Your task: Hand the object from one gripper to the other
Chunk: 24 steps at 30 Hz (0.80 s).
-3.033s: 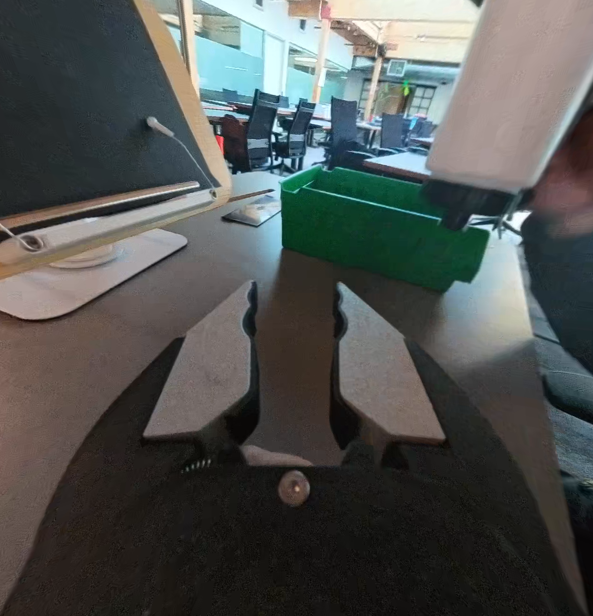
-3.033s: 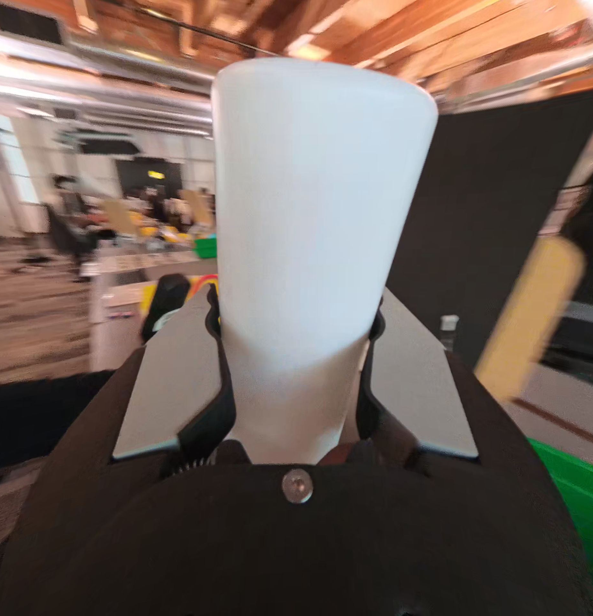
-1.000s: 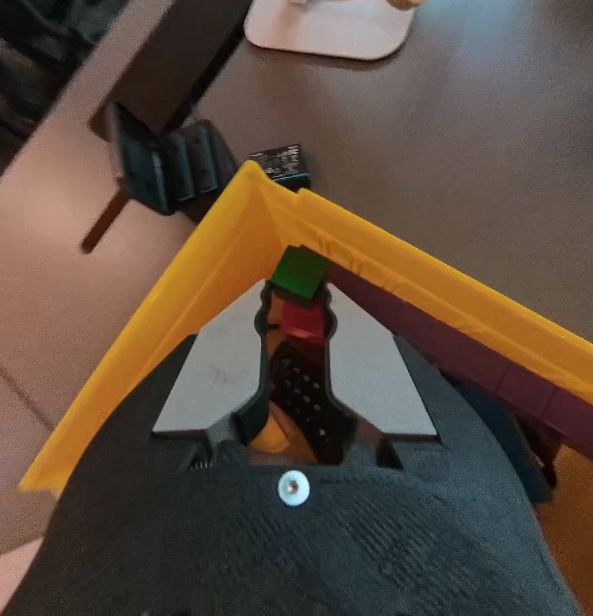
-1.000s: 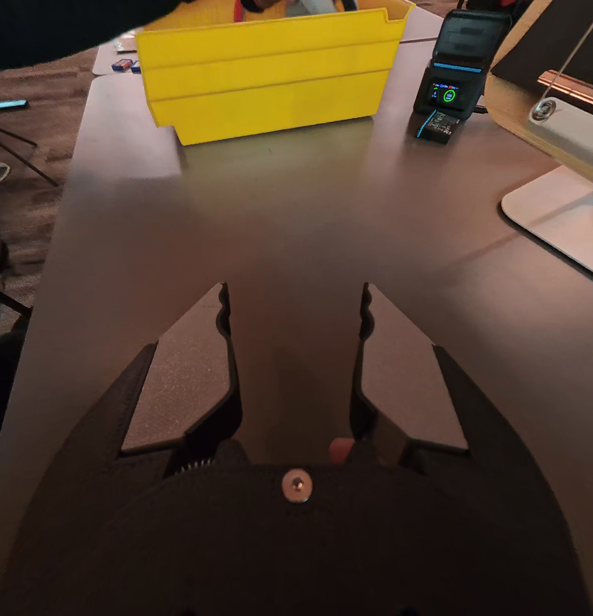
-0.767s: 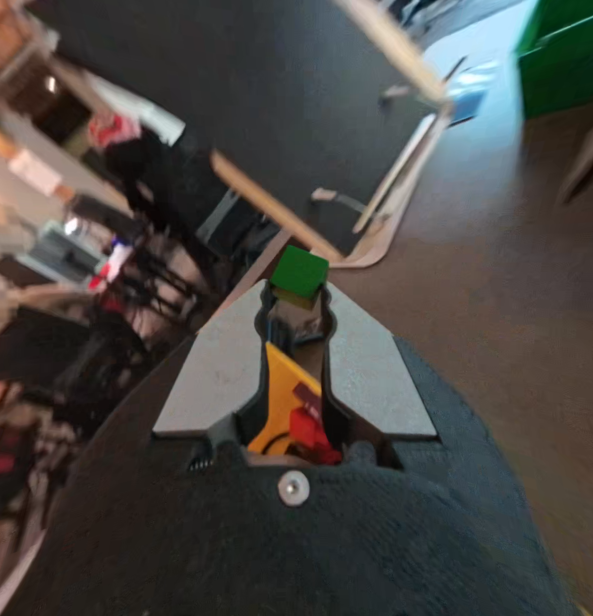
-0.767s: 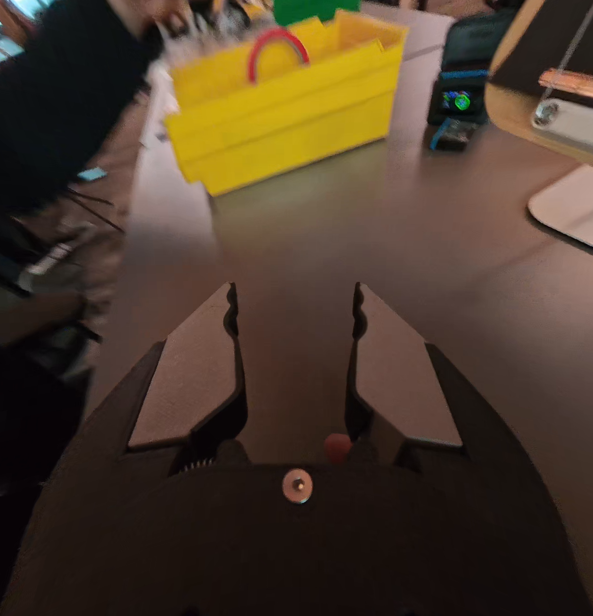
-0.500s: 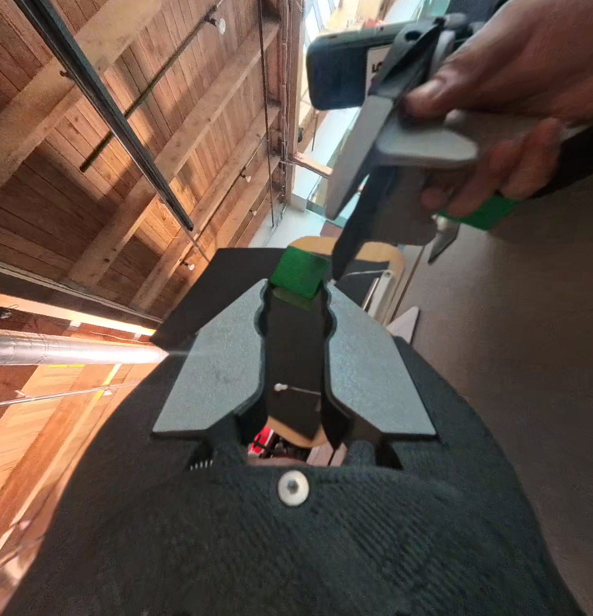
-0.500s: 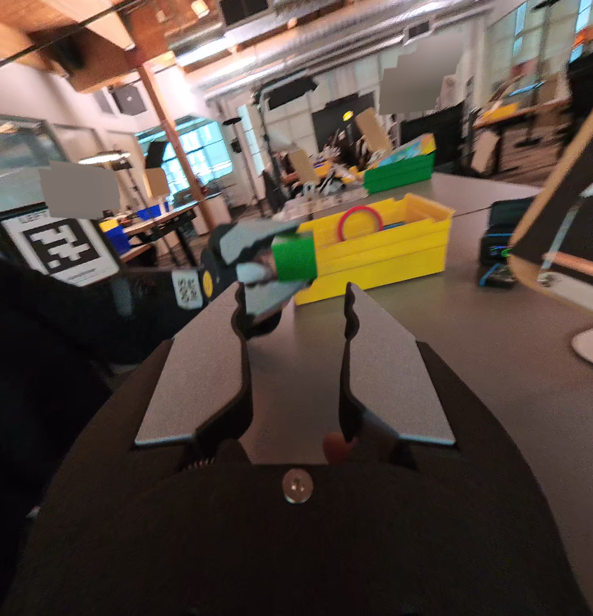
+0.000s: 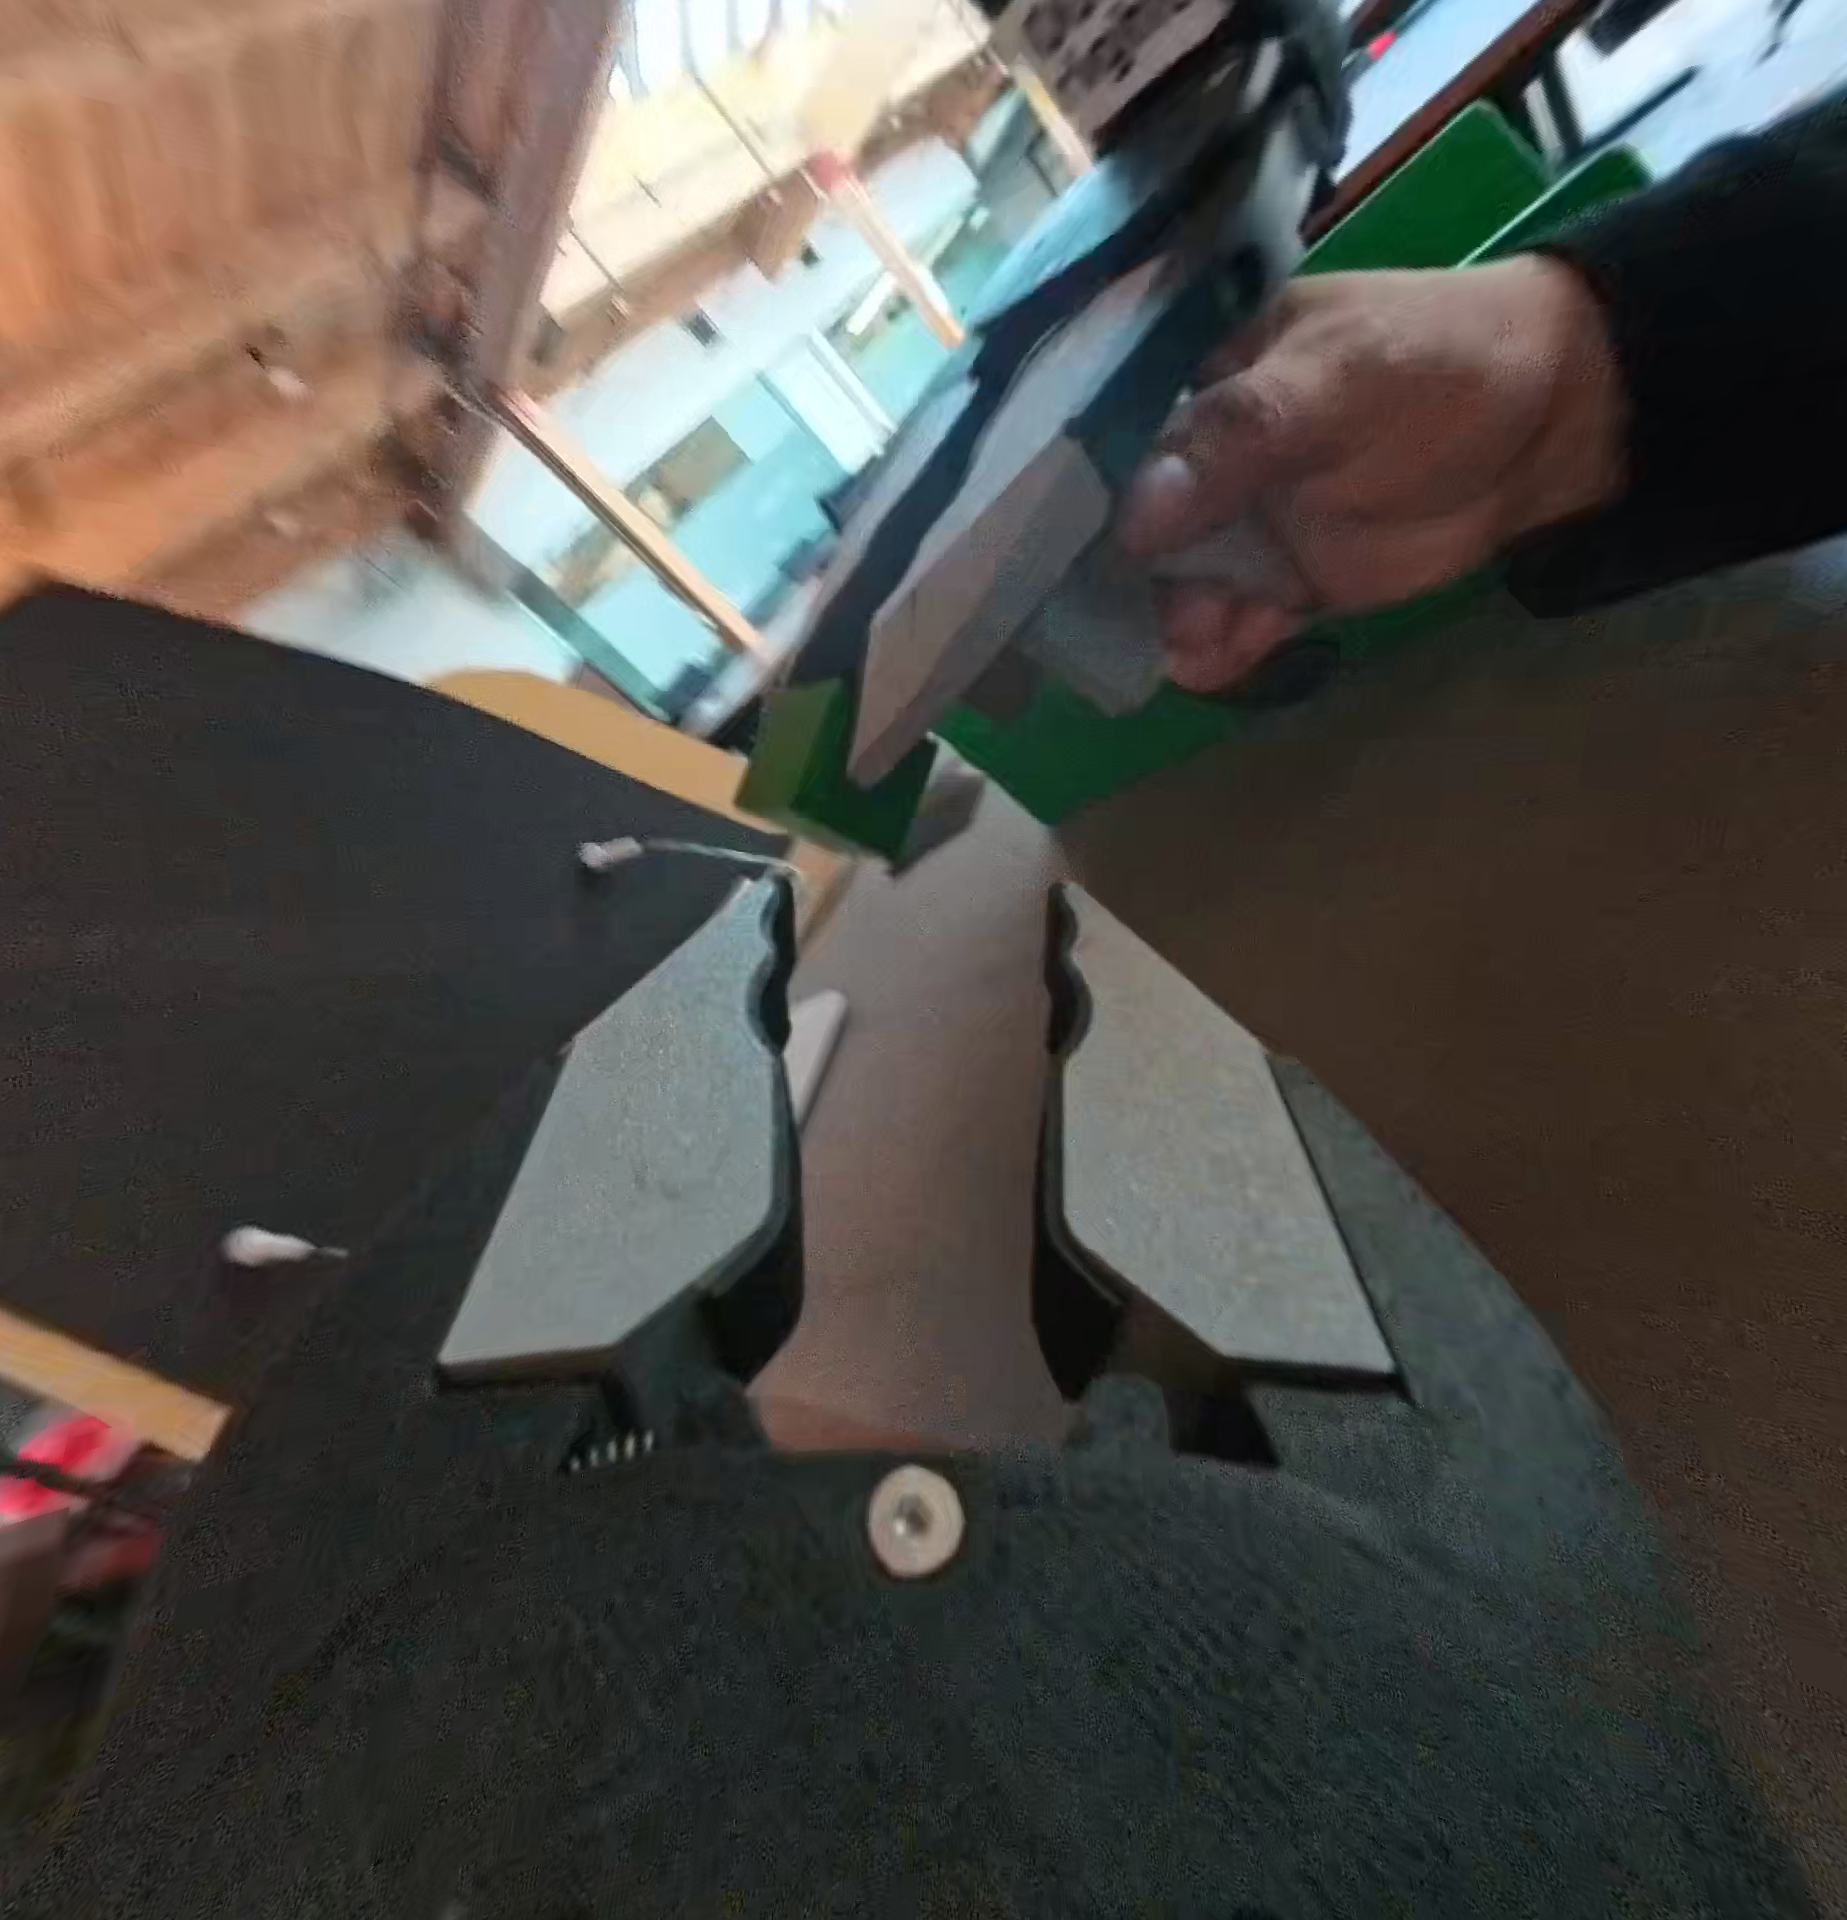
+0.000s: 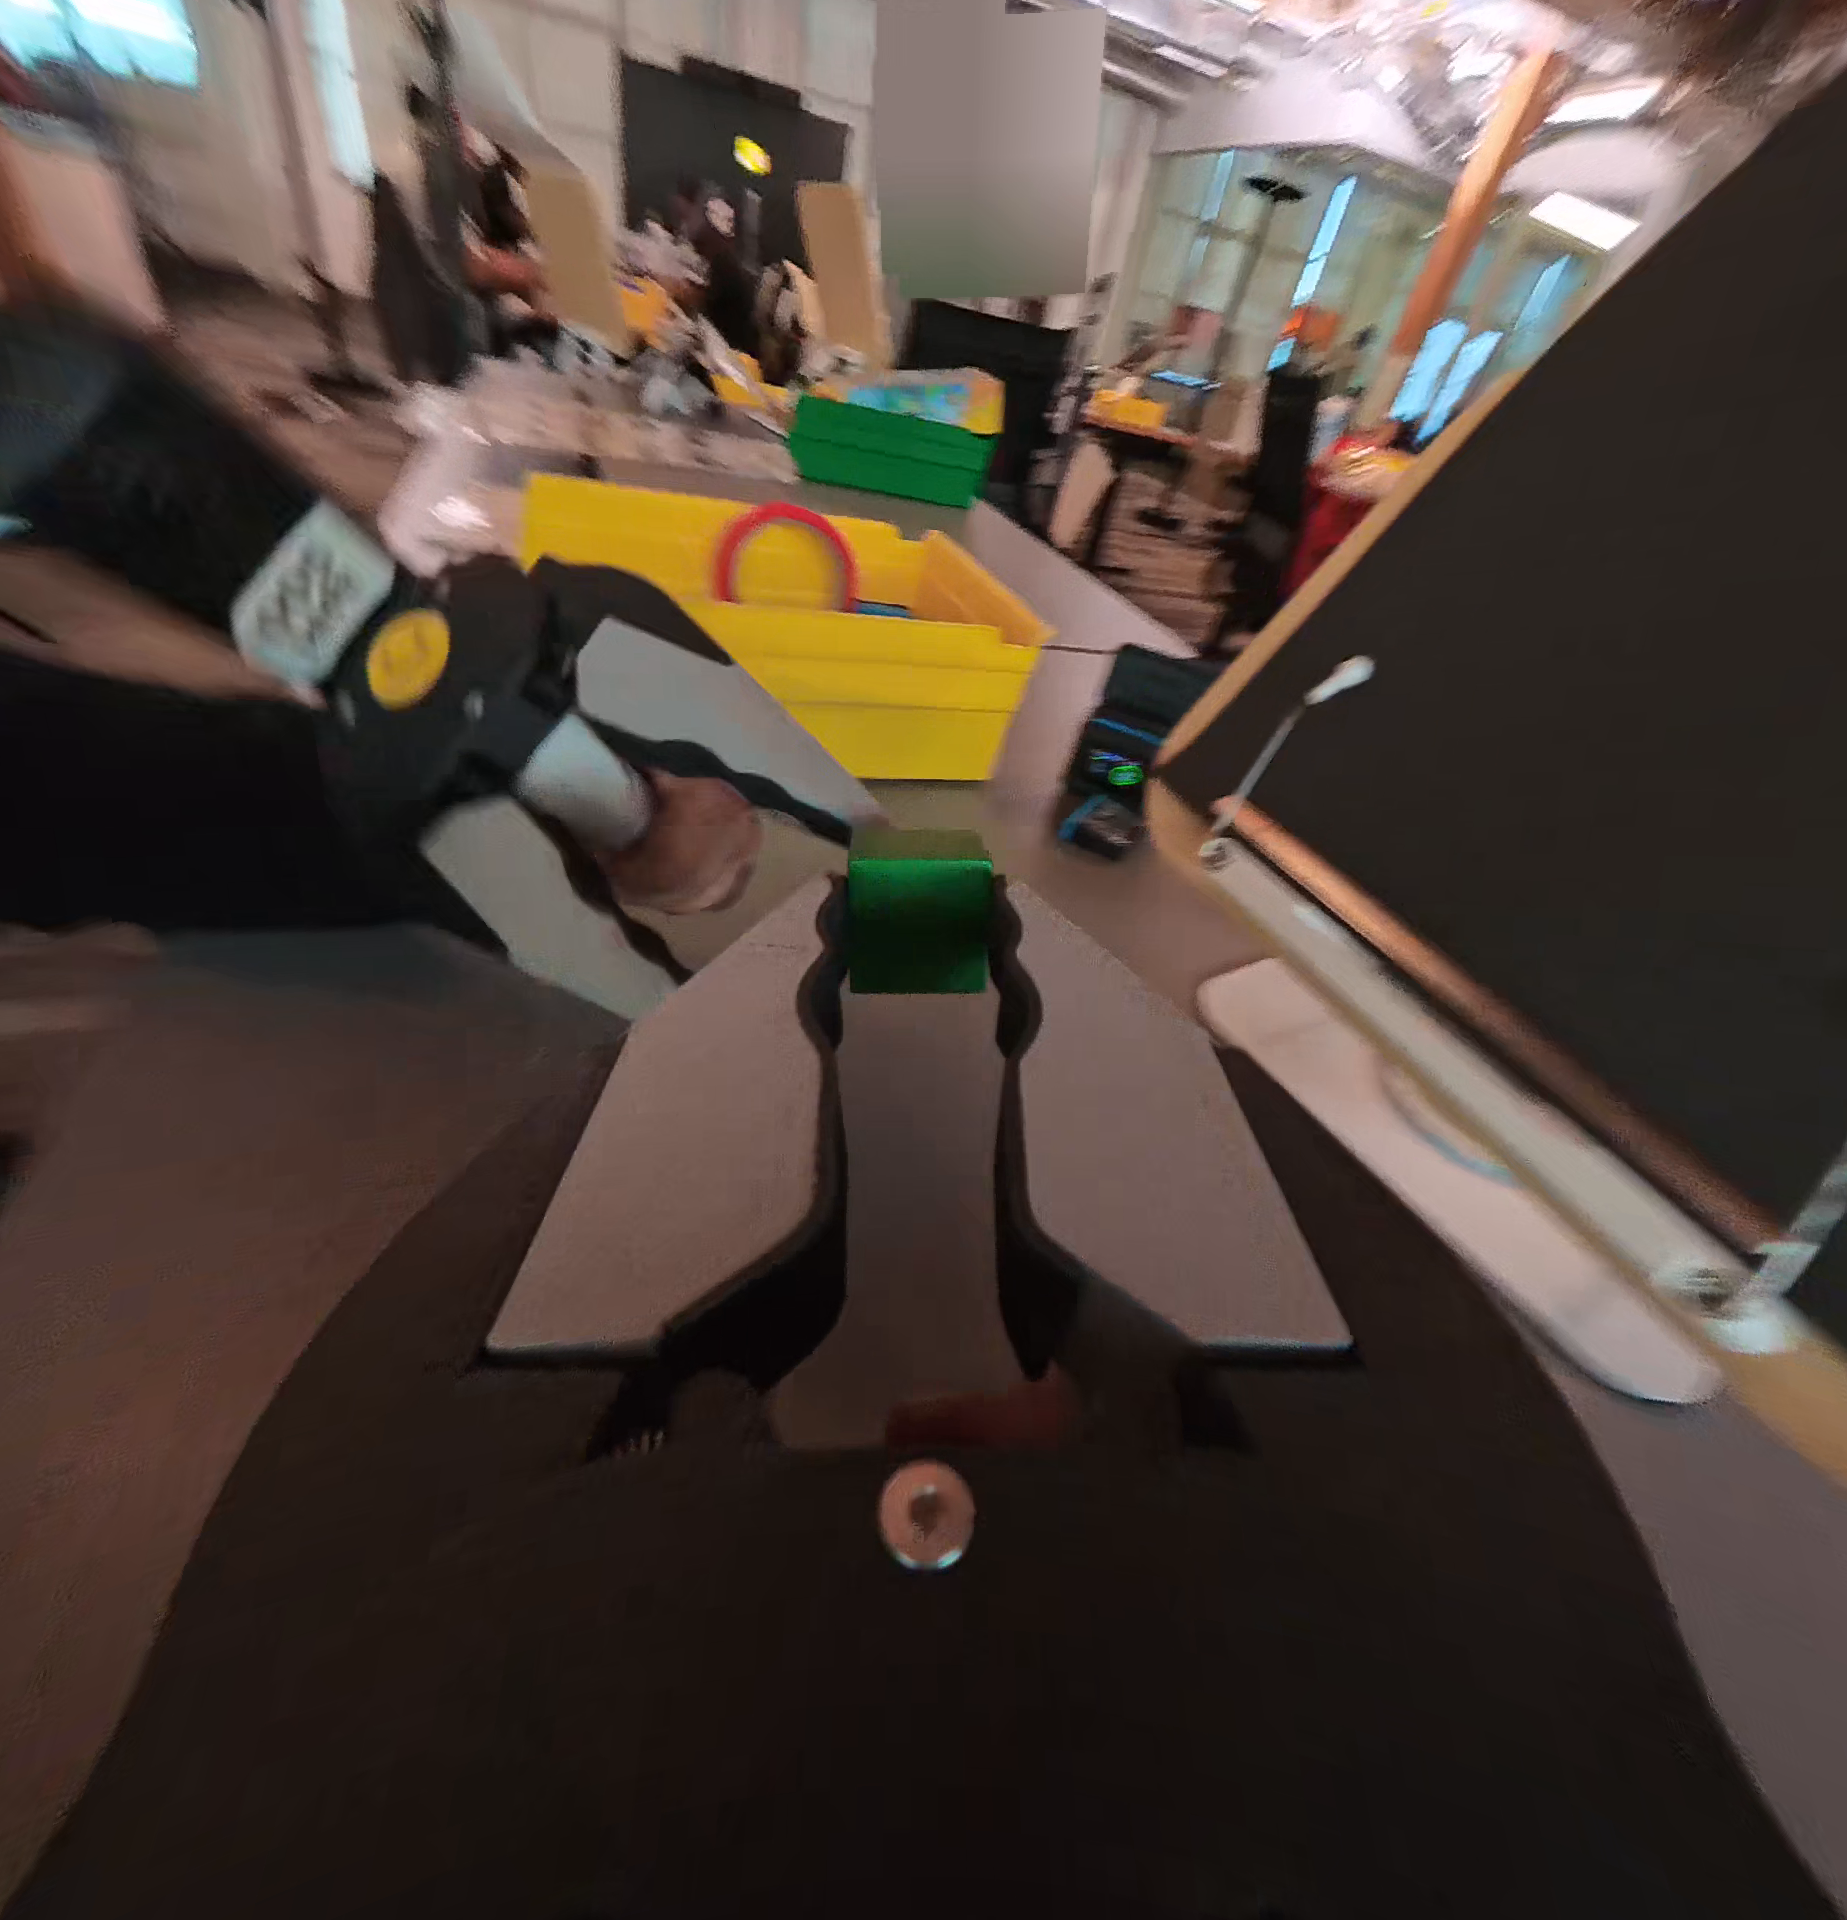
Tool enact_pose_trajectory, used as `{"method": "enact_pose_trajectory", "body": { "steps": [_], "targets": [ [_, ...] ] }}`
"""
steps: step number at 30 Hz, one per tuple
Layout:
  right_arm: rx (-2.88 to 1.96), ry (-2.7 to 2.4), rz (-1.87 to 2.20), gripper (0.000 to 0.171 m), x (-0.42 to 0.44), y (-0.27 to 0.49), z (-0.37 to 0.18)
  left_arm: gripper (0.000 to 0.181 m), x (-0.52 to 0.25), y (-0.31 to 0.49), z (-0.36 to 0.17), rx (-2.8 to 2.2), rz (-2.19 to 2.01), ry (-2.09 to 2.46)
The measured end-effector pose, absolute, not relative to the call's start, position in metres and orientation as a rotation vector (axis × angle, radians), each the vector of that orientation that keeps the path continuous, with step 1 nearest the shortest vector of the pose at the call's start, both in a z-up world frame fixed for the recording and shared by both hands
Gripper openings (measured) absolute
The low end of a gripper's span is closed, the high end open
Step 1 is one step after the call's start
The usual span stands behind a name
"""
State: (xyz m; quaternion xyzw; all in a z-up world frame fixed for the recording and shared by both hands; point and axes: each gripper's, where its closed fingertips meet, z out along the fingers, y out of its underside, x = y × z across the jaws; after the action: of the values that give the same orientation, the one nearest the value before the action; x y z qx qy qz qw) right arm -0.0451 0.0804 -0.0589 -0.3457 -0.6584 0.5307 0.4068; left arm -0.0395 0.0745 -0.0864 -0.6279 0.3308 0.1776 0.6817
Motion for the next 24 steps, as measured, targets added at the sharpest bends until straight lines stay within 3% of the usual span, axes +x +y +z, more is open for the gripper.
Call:
{"method": "enact_pose_trajectory", "body": {
  "steps": [1, 3, 6, 10, 14, 17, 19, 24],
  "targets": [
    [-0.822, -1.650, 1.223, 0.022, -0.046, 0.083, -0.059, 0.045, -0.051, 0.077, -0.092, -1.515, 0.270, 0.662],
    [-0.697, -1.640, 0.948, 0.022, -0.048, 0.085, -0.062, 0.061, -0.070, 0.081, -0.096, -1.656, -0.021, 0.447],
    [-0.544, -1.655, 0.684, 0.022, -0.050, 0.077, -0.072, 0.057, -0.052, 0.071, -0.079, -1.625, -0.643, 0.285],
    [-0.352, -1.679, 0.518, 0.023, -0.052, 0.061, -0.084, 0.051, -0.039, 0.065, -0.080, -1.628, -0.899, 0.268],
    [-0.212, -1.677, 0.550, 0.022, -0.047, 0.041, -0.085, 0.035, -0.025, 0.067, -0.091, -1.653, -0.906, 0.342],
    [-0.225, -1.684, 0.525, 0.023, -0.049, 0.046, -0.090, 0.035, -0.032, 0.073, -0.097, -1.672, -0.787, 0.345],
    [-0.347, -1.711, 0.512, 0.034, -0.055, 0.059, -0.099, 0.035, -0.046, 0.081, -0.102, -1.697, -0.566, 0.357],
    [-0.677, -1.806, 0.821, 0.036, -0.057, 0.074, -0.108, 0.034, -0.085, 0.084, -0.091, -1.575, 0.252, 0.512]
  ]
}}
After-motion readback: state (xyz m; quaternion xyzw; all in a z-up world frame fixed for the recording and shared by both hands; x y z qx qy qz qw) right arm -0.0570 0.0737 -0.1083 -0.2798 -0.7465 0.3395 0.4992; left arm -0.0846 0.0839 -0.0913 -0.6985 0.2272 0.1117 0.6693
